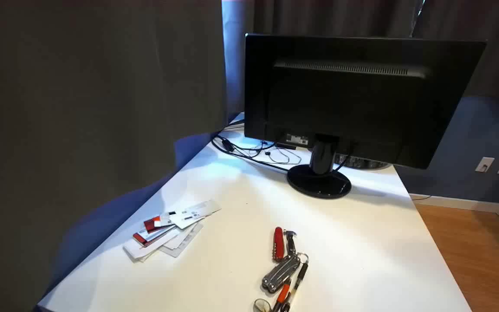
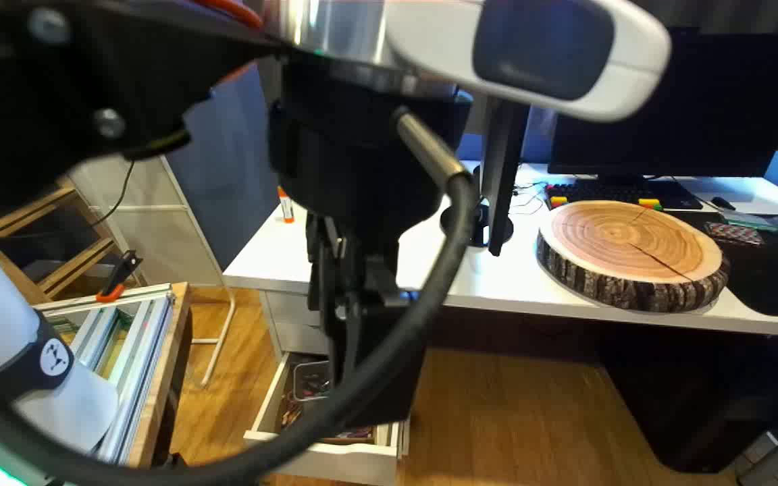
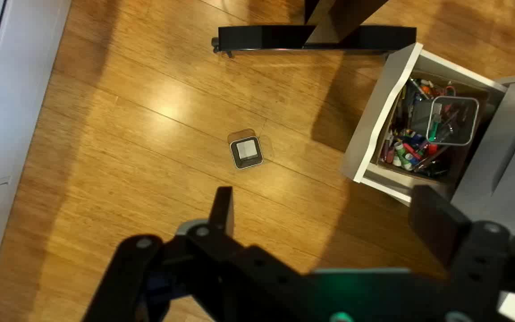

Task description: Transfer a sharpie from the open drawer to the desk surface

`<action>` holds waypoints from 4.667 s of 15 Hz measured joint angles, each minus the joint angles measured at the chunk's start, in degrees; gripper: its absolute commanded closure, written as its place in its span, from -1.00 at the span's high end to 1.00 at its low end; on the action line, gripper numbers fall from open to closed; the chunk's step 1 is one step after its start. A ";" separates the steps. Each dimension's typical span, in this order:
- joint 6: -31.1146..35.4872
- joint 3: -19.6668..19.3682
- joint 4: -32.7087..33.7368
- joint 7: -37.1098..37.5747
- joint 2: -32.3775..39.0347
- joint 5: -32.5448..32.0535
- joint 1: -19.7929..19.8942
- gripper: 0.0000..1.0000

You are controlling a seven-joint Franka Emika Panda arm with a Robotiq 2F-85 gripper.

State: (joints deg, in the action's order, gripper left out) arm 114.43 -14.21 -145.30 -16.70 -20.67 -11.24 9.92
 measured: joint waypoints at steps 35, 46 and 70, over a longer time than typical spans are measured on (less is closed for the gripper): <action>16.40 12.95 -8.82 -9.14 24.33 33.68 -13.57 1.00; 19.21 18.72 -6.29 -2.47 34.95 38.61 -13.63 1.00; 66.88 37.28 9.87 -9.81 73.19 64.43 -11.48 1.00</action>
State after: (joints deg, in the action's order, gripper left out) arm 181.32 23.07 -135.43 -26.52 52.52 53.19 -1.56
